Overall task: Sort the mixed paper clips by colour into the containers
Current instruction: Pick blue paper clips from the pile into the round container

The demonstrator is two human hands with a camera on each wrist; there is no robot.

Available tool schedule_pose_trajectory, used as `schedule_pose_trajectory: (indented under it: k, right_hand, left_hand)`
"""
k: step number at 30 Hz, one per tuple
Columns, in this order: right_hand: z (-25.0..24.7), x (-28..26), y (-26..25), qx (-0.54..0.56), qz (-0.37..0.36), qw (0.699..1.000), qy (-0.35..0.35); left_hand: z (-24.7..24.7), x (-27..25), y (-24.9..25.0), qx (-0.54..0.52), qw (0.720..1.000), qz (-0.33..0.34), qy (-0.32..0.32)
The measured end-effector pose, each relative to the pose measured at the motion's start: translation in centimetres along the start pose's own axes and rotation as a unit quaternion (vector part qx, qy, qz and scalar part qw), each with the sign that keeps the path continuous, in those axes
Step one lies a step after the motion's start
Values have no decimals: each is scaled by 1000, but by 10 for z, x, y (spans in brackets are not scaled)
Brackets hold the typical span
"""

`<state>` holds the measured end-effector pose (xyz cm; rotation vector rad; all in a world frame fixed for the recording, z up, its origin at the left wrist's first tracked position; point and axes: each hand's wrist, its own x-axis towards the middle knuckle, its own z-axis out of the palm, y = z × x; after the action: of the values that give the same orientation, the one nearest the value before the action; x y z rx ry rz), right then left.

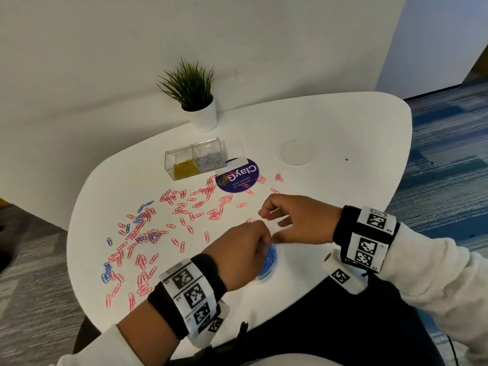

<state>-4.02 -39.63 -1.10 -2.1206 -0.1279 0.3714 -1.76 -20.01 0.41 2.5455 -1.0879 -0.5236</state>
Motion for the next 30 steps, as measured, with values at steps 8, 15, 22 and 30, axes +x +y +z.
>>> schedule_pose_trajectory:
  k: [8, 15, 22, 30]
  right_hand:
    - [28, 5, -3, -111, -15, 990, -81]
    - [21, 10, 0, -242, -16, 966, -86]
    - [16, 29, -35, -444, -95, 887, 84]
    - [101, 137, -121, -394, -113, 911, -46]
  left_hand:
    - [2, -5, 5, 110, 990, 81, -21]
    - [-36, -31, -54, 70, 994, 27, 84]
    - [-92, -98, -234, 149, 925, -349, 31]
    - [-74, -144, -290, 38, 927, -373, 17]
